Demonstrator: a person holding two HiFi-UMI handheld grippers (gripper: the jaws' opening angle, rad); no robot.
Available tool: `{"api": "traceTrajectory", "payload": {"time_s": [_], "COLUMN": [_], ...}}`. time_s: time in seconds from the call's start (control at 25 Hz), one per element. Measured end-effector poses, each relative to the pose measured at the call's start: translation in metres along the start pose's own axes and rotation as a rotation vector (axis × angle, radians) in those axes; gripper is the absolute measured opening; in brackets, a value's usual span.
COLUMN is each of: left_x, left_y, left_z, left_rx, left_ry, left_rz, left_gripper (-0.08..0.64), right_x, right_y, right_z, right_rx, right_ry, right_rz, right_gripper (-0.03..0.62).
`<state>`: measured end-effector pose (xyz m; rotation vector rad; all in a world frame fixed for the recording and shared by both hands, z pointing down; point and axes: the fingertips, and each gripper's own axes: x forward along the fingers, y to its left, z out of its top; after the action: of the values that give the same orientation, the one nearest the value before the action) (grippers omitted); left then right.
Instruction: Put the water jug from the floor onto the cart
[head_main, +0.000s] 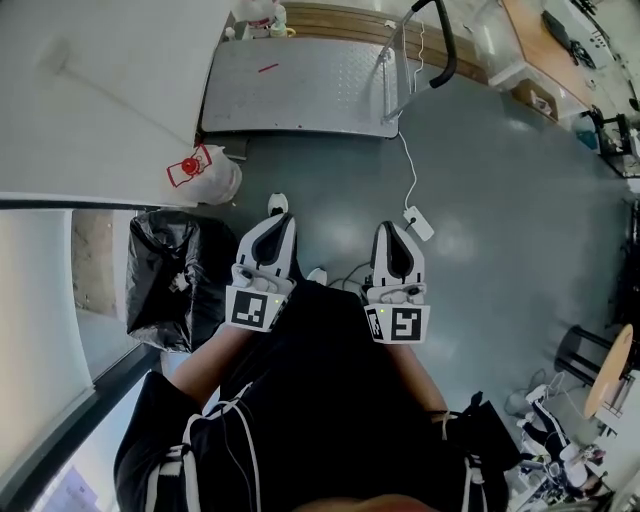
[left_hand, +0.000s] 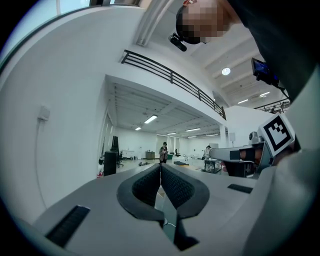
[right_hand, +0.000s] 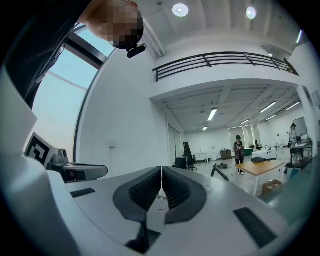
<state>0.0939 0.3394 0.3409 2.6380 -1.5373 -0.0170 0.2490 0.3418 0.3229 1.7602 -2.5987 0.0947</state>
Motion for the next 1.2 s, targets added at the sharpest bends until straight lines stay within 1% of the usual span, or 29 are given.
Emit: {"api": "traceTrajectory", "payload": {"time_s": [0.2,0.32,0.48,0.56,0.68,0.8,0.92,1.0,1.12,1.2], "left_x": [0.036,0.054,0.074,0.084,0.094,0.102,0.109,0.112,0.118,0.122], "left_y": [0.035,0.062,0.11,0.135,0.17,0.202,0.226,0.238,0.255,0.265], "left_z": [0.001,-0.005,-0.01,-0.008,-0.003,0.001,0.006,0.008,0.009,0.01], "left_rx": [-0.002,-0.008,-0.054,-0.074,-0.082,-0.085,-0.086,-0.102,-0.136,-0.137], "left_ry": [0.005,0.029,0.059,0.057,0.046,0.034,0.018,0.01,0.011,0.008], "left_rz": [-0.004,-0.009,0.036,0.063,0.09,0.114,0.133,0.143,0.156,0.161], "left_gripper": [0.018,0.018,0.018,0.018,0.018,0.018,0.018,0.018,0.018,0.018], "right_x": [0.052,0.09,0.142,0.168,0.198,0.225,0.249,0.261,0.275,0.284], "right_y": [-0.009,-0.01,-0.006,-0.005,-0.002,0.006,0.016,0.021,0.023,0.026], "right_z": [-0.007,-0.017,-0.018,-0.017,-0.019,-0.014,-0.011,-0.013,-0.02,-0.021], "right_rx": [-0.011,-0.004,-0.018,-0.031,-0.037,-0.046,-0.055,-0.056,-0.05,-0.048], "right_ry": [0.034,0.075,0.11,0.124,0.145,0.143,0.145,0.158,0.186,0.191], "right_rz": [-0.005,-0.006,0.023,0.036,0.029,0.03,0.053,0.067,0.06,0.057], "right_gripper": [0.02,0.02,0.02,0.02,0.02,0.02,0.02,0.02,0.02,0.02]}}
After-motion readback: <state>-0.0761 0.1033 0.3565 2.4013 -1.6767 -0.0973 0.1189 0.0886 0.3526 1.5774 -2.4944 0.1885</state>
